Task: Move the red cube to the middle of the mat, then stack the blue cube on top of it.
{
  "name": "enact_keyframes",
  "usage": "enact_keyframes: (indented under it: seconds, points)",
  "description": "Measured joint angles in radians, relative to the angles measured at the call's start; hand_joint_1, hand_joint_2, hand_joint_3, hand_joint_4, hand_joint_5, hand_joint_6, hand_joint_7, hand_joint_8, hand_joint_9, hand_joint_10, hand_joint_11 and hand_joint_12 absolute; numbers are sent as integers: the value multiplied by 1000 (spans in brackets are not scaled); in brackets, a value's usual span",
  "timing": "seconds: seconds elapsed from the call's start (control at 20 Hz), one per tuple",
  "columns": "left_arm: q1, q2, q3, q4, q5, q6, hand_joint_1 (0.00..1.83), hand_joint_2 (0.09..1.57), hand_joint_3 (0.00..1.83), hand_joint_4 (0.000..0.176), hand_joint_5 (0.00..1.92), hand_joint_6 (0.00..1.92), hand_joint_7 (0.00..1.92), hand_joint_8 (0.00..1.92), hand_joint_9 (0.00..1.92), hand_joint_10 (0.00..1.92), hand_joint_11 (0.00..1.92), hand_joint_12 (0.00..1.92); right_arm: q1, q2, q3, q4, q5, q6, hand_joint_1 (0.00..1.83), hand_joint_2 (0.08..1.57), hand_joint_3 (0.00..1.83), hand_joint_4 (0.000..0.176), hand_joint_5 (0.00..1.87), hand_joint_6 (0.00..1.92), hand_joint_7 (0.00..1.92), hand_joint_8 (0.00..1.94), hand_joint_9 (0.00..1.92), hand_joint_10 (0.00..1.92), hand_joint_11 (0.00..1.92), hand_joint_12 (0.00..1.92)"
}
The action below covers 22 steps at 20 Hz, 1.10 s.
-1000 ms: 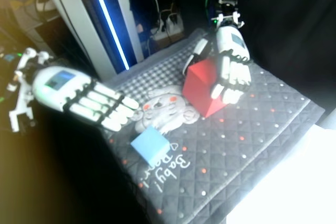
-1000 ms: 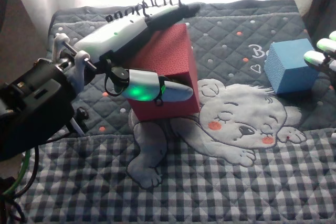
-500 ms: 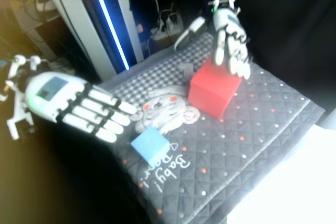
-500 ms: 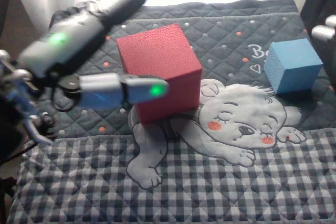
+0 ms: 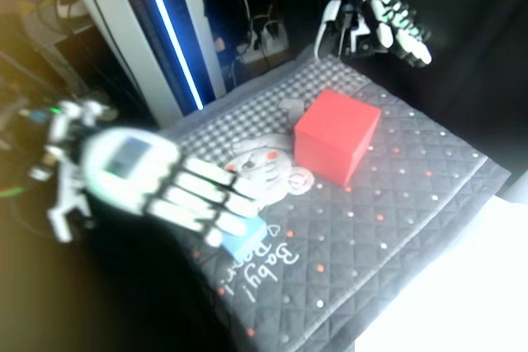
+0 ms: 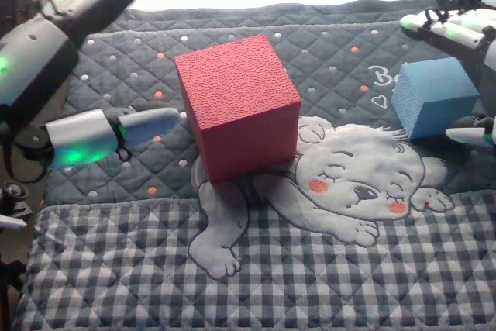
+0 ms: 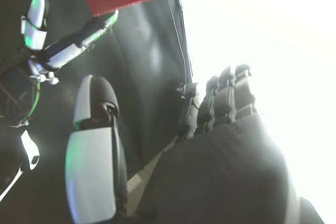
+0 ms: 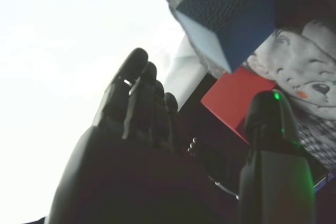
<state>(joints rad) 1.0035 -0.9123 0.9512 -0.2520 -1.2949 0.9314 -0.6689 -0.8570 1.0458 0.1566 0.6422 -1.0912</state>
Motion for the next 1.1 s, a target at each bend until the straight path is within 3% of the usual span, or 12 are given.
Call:
enact_keyframes:
  seconds: [0.1,0.25,0.35,0.4,0.45,0.5,0.6,0.75,0.9,0.95,1.0,1.1]
  points:
    - [0,2,-2,-2,-22,0,765,1032,0,97,68,9,0,0,0,0,0,111,27,-33,38,8,-51,0,889,1129,0,0,1,0,132,9,40,578,0,1356]
    - [13,4,-5,20,-35,-1,821,1003,0,86,91,3,0,0,0,0,0,293,48,-77,86,26,-102,-1,893,1137,1,0,157,52,275,45,40,851,0,1726]
    - [13,4,-6,13,-35,0,854,1010,1,79,101,2,0,0,0,0,0,268,48,-97,106,45,-135,-1,1010,1267,9,0,555,1390,416,1358,427,1678,451,1904]
    - [13,4,-6,8,-41,0,826,1022,7,80,100,1,0,0,0,0,0,261,48,-99,107,51,-145,0,1064,1038,655,0,599,1729,614,1754,767,1872,841,1918]
    - [16,4,-6,5,-45,0,817,1026,4,81,101,1,0,0,0,0,0,319,53,-100,107,57,-134,6,1256,985,504,0,802,1883,862,1904,973,1911,1067,1920]
    - [20,4,-6,6,-48,0,814,1025,2,91,96,0,0,0,0,0,0,330,55,-100,107,57,-122,9,1315,1003,406,0,961,1913,1021,1934,1096,1919,1197,1921]
    - [23,4,-11,5,-52,0,858,1017,0,78,106,2,0,0,0,0,0,284,69,-96,106,53,-119,10,1335,1024,364,0,1029,1921,1171,1941,1274,1921,1411,1921]
    - [25,5,-11,0,-56,0,874,1017,2,91,106,0,0,0,0,0,0,166,120,-59,57,-24,-154,2,1386,1078,275,0,934,1921,1027,1941,1195,1921,1329,1921]
    - [37,5,-12,-7,-66,0,892,1008,0,99,114,4,0,0,0,0,0,395,180,-17,14,-93,-146,3,1473,1065,249,0,908,1921,1002,1941,1146,1921,1270,1921]
    - [45,5,-12,-21,-67,0,907,1006,0,90,122,6,0,0,0,0,0,405,214,-10,8,-117,-146,3,1364,896,809,0,833,1921,780,1848,1102,1921,1229,1921]
    - [51,5,-13,-28,-74,-1,914,1010,1,99,116,3,0,0,0,0,0,405,233,-10,6,-128,-145,3,1202,1044,613,0,632,1570,697,1922,1121,1921,1252,1921]
    - [68,5,-15,-44,-89,0,896,1029,4,102,115,1,0,0,0,0,0,321,299,-11,3,-210,-134,57,1063,1173,321,0,622,1611,951,1940,1159,1921,1260,1921]
